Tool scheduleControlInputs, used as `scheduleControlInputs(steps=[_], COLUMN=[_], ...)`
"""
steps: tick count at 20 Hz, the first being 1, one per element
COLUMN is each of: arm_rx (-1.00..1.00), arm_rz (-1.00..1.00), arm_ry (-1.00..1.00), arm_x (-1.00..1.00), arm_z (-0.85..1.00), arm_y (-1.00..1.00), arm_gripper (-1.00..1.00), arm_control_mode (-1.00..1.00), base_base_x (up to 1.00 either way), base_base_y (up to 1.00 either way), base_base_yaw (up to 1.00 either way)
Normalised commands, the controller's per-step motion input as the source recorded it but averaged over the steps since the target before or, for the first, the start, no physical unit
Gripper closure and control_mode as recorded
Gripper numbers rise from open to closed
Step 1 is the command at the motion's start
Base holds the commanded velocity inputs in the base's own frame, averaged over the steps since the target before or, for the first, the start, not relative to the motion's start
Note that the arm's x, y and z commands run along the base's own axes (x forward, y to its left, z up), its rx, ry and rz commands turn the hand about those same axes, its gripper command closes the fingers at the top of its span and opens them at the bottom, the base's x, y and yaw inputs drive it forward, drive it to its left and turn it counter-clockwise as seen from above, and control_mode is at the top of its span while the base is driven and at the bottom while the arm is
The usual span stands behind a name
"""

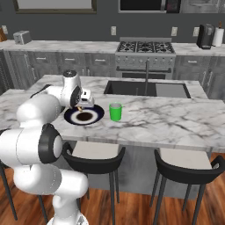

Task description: Pick up the pan with the steak in it and place it on the dining table. Then place the steak on the plate.

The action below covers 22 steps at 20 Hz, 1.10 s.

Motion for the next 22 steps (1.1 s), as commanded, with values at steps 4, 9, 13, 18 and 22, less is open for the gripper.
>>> scheduleControlInputs(steps=[4, 9, 13, 18, 22], arm_rx=[0.0, 0.0, 0.0, 0.0, 0.02], arm_rz=[0.0, 0.0, 0.0, -0.01, -0.03], arm_ry=[0.0, 0.0, 0.01, 0.0, 0.0], arm_x=[0.0, 0.0, 0.01, 0.02, 0.0], arm_z=[-0.15, -0.17, -0.01, 0.05, 0.31], arm_y=[0.0, -0.12, -0.01, 0.0, 0.0], arm_gripper=[1.0, 1.0, -1.0, -1.0, -1.0], arm_control_mode=[-1.0, -1.0, -1.0, -1.0, -1.0], base_base_x=[0.0, 0.0, 0.0, 0.0, 0.0], base_base_y=[0.0, 0.0, 0.0, 0.0, 0.0], base_base_yaw=[0.0, 0.0, 0.0, 0.0, 0.0])
